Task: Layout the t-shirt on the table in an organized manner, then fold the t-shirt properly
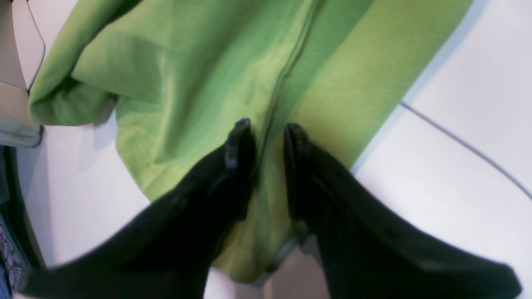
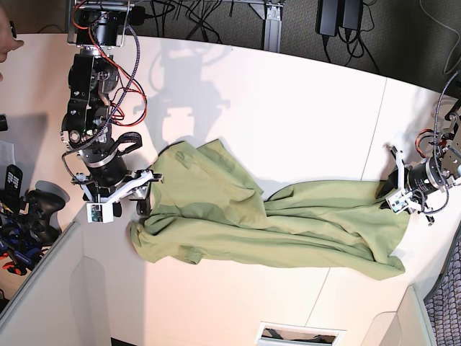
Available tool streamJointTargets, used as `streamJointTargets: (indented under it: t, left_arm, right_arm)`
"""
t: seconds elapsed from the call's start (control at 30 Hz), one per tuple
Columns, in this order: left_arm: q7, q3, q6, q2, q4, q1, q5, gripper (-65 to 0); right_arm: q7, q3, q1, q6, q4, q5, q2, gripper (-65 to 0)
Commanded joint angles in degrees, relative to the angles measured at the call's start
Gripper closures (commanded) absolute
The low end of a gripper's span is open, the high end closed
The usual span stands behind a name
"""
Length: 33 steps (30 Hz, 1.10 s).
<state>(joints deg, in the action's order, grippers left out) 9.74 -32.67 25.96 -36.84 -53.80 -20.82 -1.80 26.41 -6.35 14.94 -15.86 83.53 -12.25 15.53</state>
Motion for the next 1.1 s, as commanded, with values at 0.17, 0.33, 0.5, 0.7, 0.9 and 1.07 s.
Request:
streamJointTargets:
  t: [0.17,0.33,0.5,0.7,0.9,1.07]
  left_arm:
    - [-1.0,0.3,0.2,-1.1,-0.1,-1.1,-2.0,-13.8]
    - [-2.4,0.3,0.2,-1.1,-0.1,-1.0,-2.3,0.0]
    - [-0.4,0.3,-0.7,-1.1,-0.1,-1.1,-2.1,0.0]
    - [2.0,0.5,-1.2,-1.3,-2.5,-1.1,0.3,0.0]
    - [1.4,0.5,-1.2,-1.2,-4.0,-1.1,3.1,0.0]
    - [0.1,0.5,-1.2,-1.3,-4.0,-1.1,4.2,0.0]
  right_arm:
    - [-1.5,-0.3,1.4,0.0,1.1,-0.4,0.6,-35.6]
    - [-1.5,-0.3,1.4,0.0,1.1,-0.5,0.6,-35.5]
    - [-1.5,-0.3,1.4,0.0,1.1,-0.5,0.6,-35.5]
    - [1.1,-0.3,1.4,-0.1,1.9,-0.7,0.6,-35.5]
    - [6.1,6.4,-1.2,-9.5,8.5,-3.6,2.2,-35.5]
    - [2.3,19.3,-3.4,-8.8,8.9,11.5,4.8,-35.6]
